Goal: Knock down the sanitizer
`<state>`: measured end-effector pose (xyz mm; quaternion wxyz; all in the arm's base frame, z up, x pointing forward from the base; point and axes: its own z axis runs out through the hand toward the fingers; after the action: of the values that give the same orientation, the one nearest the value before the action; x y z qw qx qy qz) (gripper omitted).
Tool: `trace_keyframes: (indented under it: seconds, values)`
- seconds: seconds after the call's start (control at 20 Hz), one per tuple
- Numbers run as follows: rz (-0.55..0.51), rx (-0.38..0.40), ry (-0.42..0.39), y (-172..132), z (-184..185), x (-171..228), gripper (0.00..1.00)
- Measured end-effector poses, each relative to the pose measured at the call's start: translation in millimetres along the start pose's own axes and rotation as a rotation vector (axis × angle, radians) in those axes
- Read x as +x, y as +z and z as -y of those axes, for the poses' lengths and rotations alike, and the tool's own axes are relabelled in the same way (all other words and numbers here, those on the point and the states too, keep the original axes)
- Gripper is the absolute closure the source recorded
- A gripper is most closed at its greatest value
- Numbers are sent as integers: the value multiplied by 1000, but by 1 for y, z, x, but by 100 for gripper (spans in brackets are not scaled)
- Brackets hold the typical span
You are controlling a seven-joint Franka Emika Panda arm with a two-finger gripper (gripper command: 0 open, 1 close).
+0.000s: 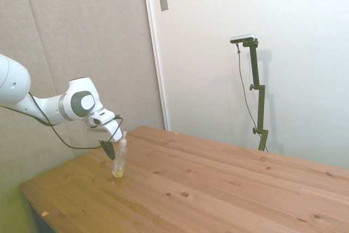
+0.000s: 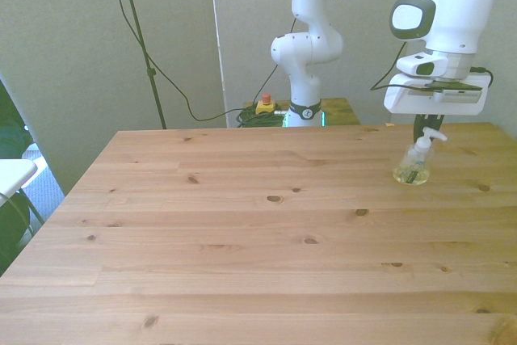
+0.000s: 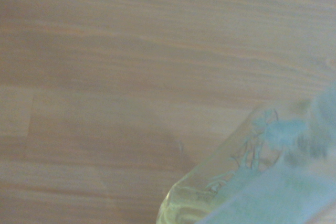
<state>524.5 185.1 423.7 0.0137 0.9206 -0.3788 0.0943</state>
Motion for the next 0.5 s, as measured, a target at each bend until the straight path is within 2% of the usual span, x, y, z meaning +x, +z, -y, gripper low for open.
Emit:
trace_keyframes:
  seconds: [0.5]
  values:
    - [-24, 23, 117, 5, 13, 81, 100]
